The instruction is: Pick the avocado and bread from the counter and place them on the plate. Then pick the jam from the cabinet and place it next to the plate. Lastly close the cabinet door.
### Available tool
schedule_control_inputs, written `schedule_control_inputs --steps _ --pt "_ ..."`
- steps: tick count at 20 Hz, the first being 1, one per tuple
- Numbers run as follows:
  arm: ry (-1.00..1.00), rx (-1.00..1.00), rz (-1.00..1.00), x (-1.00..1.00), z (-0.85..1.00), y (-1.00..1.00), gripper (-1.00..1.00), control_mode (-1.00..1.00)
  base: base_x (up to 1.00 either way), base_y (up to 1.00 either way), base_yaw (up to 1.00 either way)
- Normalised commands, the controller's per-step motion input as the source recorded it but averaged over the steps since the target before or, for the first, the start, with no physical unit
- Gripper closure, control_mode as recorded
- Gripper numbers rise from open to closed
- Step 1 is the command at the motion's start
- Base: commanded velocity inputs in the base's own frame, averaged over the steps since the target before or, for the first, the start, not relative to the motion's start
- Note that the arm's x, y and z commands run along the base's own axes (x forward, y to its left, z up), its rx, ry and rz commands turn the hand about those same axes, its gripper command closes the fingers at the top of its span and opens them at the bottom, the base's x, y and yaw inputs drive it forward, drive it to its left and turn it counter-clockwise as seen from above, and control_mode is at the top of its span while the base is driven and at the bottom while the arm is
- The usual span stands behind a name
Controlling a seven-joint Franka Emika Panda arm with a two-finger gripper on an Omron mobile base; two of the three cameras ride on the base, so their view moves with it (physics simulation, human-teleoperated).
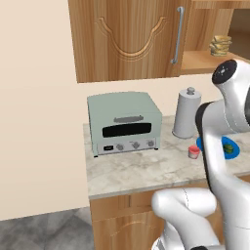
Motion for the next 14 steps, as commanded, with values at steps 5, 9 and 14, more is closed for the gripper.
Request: schedule_control_inputs --steps 5,9,14 --pt "0.26 0.01 -0.19 -0.26 -0.05 -0.28 -1.0 -1.0 0.0 0.0 0.0" --pt "0.25 0.0 -0.17 -0.26 -0.06 -0.28 -1.0 -1.0 0.0 0.0 0.0" --pt "0.24 0.0 -0.16 -0.24 -0.05 -0.27 -1.0 -1.0 0.0 0.0 0.0"
